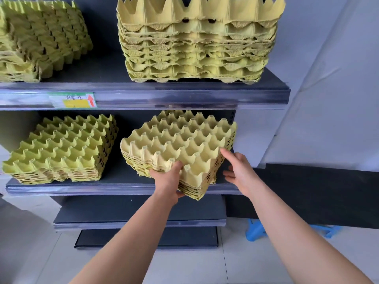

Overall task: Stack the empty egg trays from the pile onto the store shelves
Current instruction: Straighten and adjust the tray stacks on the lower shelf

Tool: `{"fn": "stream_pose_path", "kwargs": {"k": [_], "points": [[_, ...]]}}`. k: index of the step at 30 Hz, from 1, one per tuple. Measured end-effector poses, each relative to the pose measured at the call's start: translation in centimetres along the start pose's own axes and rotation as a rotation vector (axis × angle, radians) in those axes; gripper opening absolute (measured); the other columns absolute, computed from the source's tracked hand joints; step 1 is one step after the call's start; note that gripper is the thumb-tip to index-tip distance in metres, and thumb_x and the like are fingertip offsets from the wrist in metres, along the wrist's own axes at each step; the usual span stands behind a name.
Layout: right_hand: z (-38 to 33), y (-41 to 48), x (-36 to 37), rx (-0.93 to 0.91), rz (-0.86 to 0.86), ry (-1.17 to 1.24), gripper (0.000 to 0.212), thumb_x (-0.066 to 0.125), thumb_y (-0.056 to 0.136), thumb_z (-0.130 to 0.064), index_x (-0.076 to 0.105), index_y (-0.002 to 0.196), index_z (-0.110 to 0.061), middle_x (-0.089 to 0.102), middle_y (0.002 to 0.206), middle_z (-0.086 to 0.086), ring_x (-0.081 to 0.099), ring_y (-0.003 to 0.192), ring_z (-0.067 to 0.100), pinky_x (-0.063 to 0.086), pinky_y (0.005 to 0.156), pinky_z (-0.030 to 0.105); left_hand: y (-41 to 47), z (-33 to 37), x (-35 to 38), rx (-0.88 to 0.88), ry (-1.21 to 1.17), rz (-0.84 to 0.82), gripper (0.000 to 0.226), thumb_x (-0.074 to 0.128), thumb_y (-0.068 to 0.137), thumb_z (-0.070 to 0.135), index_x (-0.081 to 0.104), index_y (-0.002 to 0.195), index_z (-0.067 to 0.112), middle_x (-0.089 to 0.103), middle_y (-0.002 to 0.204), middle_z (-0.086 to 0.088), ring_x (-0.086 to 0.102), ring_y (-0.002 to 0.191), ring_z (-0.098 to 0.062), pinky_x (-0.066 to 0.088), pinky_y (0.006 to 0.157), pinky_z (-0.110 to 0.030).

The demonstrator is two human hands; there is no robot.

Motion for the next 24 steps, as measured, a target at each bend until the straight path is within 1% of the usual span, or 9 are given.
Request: {"fn": "stream_pose_path", "kwargs": {"k": [2,4,8,11,13,14,19,22,24], "points": [[-1.1,0.9,-0.8,-0.006,0.063,-0.015,0.120,0.072,0.050,-0.075,0.017,0.149,-0.033,0.031,0.150,0.003,0.043,0.127,0.031,0.041,0.100,0.046,0.3,0.7,-1.4,0.030,0.023,-0.033,0.071,0.073,0.078,0.027,0.029,0.134,0.028,0.054,0.119,-0.007,0.059,0.105,-0.035,0.058,0.065,-0.055],[-2.1,1.7,-1.3,-0.017,0.101,-0.034,0.122,0.071,0.052,-0.076,0.010,0.150,-0.036,0.023,0.156,0.003,0.034,0.135,0.033,0.037,0.104,0.051,0.6,1.5,-2.7,0.081,0.074,-0.094,0.065,0.071,0.080,0.025,0.032,0.131,0.032,0.056,0.120,-0.005,0.061,0.105,-0.034,0.058,0.068,-0.055],[-3.4,3.0,-1.6,-0.011,0.103,0.025,0.110,0.071,0.047,-0.076,0.028,0.139,-0.033,0.041,0.139,-0.001,0.040,0.125,0.030,0.034,0.096,0.056,1.1,3.7,-4.4,0.184,0.194,-0.203,0.066,0.074,0.079,0.023,0.035,0.131,0.036,0.061,0.120,-0.001,0.065,0.102,-0.030,0.059,0.071,-0.054],[-3.5,3.5,-1.9,-0.010,0.078,0.135,0.069,0.074,0.062,-0.061,0.053,0.119,-0.029,0.060,0.119,0.000,0.053,0.109,0.026,0.043,0.094,0.054,1.7,5.2,-5.0,0.216,0.238,-0.246,0.076,0.078,0.070,0.028,0.036,0.133,0.032,0.063,0.120,-0.003,0.066,0.102,-0.031,0.058,0.076,-0.056],[-3.4,4.0,-2.1,-0.029,0.065,0.206,0.036,0.068,0.081,-0.040,0.059,0.111,-0.022,0.065,0.111,0.007,0.061,0.102,0.028,0.052,0.085,0.049,2.3,6.1,-5.1,0.229,0.244,-0.252,0.075,0.078,0.065,0.031,0.042,0.131,0.032,0.066,0.116,-0.003,0.068,0.098,-0.029,0.059,0.074,-0.052],[-3.3,4.3,-2.2,-0.032,0.077,0.215,0.031,0.065,0.086,-0.032,0.058,0.113,-0.017,0.066,0.110,0.010,0.063,0.101,0.030,0.054,0.083,0.048,2.7,6.6,-5.2,0.239,0.238,-0.254,0.068,0.076,0.068,0.030,0.047,0.129,0.030,0.068,0.114,-0.004,0.069,0.095,-0.028,0.059,0.072,-0.049],[-2.5,4.7,-1.1,-0.029,0.128,0.264,0.039,0.060,0.089,-0.020,0.050,0.125,-0.008,0.065,0.115,0.015,0.064,0.102,0.032,0.053,0.088,0.052,5.5,8.8,-4.6,0.269,0.138,-0.250,0.035,0.061,0.093,0.024,0.060,0.127,0.016,0.072,0.113,-0.009,0.070,0.098,-0.028,0.058,0.083,-0.046],[-1.7,4.7,-0.4,-0.022,0.184,0.305,0.037,0.059,0.089,-0.019,0.052,0.124,-0.008,0.065,0.115,0.013,0.064,0.103,0.029,0.054,0.086,0.048,6.6,9.6,-3.6,0.227,0.152,-0.281,0.044,0.059,0.093,0.038,0.056,0.132,0.017,0.072,0.112,-0.009,0.072,0.095,-0.024,0.057,0.070,-0.035],[-1.0,4.7,0.1,-0.011,0.231,0.320,0.036,0.060,0.089,-0.022,0.053,0.122,-0.009,0.065,0.115,0.012,0.064,0.104,0.029,0.055,0.084,0.045,7.3,9.8,-3.4,0.171,0.211,-0.315,0.064,0.064,0.083,0.049,0.048,0.140,0.022,0.072,0.113,-0.008,0.070,0.099,-0.027,0.056,0.070,-0.037]]}}
Point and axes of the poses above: each hand's wrist, its own y-axis towards the middle knuckle, its own x-axis out of the palm, z = x × y, the point moved 4 cm from there along y, towards the middle knuckle
